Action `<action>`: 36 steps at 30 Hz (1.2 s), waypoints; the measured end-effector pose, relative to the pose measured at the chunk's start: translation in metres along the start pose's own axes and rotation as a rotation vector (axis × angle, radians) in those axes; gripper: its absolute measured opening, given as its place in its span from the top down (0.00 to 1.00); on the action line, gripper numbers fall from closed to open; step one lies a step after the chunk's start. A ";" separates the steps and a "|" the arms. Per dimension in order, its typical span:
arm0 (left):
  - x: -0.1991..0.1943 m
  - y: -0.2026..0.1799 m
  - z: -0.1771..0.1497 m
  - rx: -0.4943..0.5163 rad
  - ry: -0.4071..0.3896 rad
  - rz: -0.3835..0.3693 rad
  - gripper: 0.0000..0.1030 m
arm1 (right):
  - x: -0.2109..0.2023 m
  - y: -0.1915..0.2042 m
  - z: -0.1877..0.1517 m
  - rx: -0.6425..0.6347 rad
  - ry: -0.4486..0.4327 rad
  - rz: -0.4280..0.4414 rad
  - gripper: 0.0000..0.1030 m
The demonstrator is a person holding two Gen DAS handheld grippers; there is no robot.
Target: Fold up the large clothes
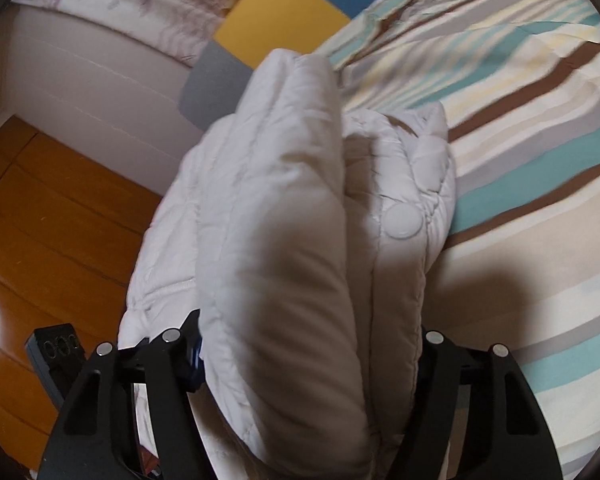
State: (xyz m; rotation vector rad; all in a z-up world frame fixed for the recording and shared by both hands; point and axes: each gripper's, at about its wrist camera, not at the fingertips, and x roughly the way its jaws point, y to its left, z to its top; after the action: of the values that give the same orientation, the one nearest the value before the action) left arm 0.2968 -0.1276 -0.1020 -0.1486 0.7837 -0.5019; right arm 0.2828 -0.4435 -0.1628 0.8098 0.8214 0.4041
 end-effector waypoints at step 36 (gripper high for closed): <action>-0.034 0.126 -0.066 -0.134 -0.009 0.461 0.07 | 0.120 0.104 -0.084 -0.402 -0.014 -0.423 0.03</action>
State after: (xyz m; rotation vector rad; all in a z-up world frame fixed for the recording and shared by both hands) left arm 0.2777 0.0024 -0.1661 -0.0895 0.8128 -0.0124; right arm 0.2915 -0.2644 -0.1758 0.2537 0.8380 0.1754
